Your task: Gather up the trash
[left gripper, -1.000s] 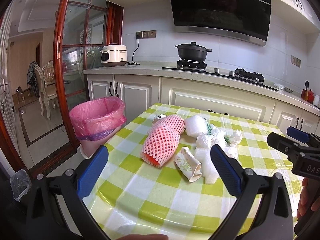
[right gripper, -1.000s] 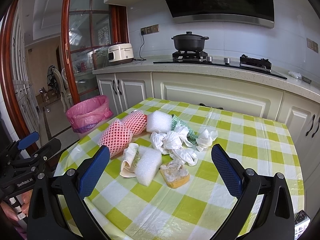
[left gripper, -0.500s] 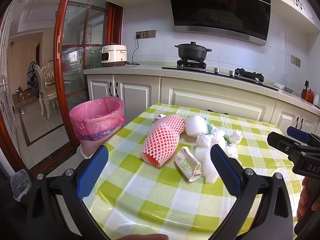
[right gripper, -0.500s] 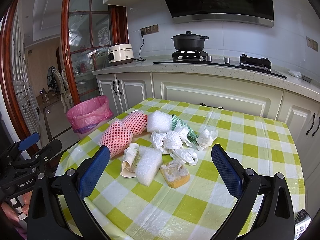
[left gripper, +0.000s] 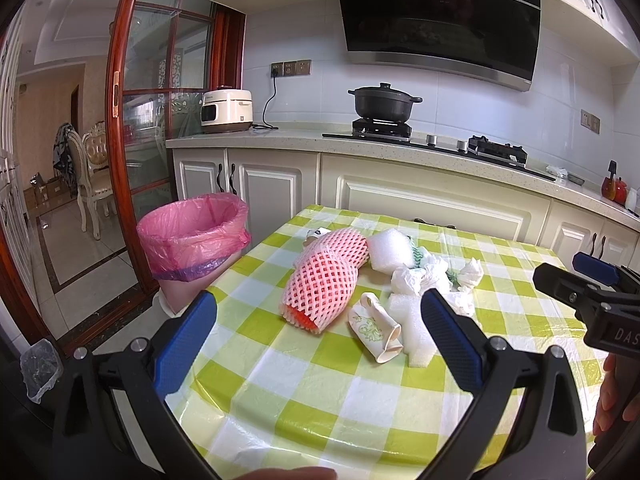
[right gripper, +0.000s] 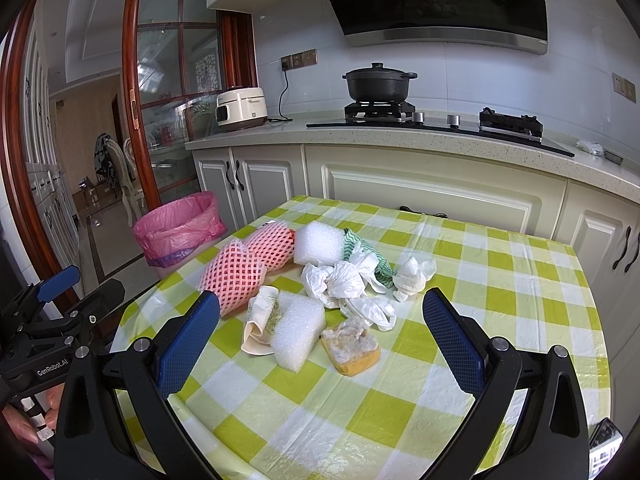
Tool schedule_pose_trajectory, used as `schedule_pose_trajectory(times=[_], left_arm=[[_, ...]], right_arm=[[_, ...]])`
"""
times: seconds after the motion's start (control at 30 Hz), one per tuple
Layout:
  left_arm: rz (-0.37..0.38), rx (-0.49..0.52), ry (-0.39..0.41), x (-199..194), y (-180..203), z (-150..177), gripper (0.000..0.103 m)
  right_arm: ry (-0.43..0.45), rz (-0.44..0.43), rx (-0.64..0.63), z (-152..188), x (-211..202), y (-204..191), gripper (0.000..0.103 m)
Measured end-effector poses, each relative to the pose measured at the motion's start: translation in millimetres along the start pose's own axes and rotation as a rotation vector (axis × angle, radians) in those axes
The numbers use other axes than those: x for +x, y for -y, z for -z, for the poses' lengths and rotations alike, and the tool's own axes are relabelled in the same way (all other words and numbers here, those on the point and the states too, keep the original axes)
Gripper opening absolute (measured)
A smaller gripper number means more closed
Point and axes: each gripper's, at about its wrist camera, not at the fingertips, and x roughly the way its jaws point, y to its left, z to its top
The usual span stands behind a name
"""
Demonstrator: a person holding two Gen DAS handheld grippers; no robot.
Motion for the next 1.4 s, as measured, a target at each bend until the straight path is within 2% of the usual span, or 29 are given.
schedule_pose_trajectory(times=[0.43, 0.77, 0.83, 0.97, 1.07, 1.17, 1.23, 1.27, 1.4], left_arm=[[0.017, -0.017, -0.022, 3, -1, 1, 0.099], [-0.015, -0.115, -0.088, 16, -23, 3, 0.099], [-0.003, -0.137, -0.110, 21, -28, 5, 0.099], [-0.034, -0.151, -0.153, 36, -37, 6, 0.099], [-0.021, -0.164, -0.186, 58, -47, 4, 0.099], [-0.033, -0.092, -0.248, 93, -54, 4, 0.098], [-0.057, -0.021, -0.259, 110, -55, 5, 0.098], [-0.067, -0.003, -0.257, 116, -56, 5, 0.098], [-0.047, 0.005, -0.263, 140, -65, 6, 0.098]], right_arm=[[-0.001, 0.013, 0.011, 1, 1, 3, 0.096], [-0.036, 0.028, 0.025, 12, 15, 1, 0.096], [-0.048, 0.034, 0.025, 15, 20, 1, 0.096], [-0.099, 0.037, 0.037, 23, 39, 1, 0.096], [-0.146, 0.024, 0.046, 27, 59, 2, 0.096], [-0.178, -0.001, 0.045, 29, 80, -6, 0.096], [-0.208, -0.022, 0.044, 31, 96, -12, 0.091], [-0.222, -0.032, 0.037, 31, 105, -17, 0.085], [-0.274, -0.049, 0.018, 33, 135, -28, 0.072]])
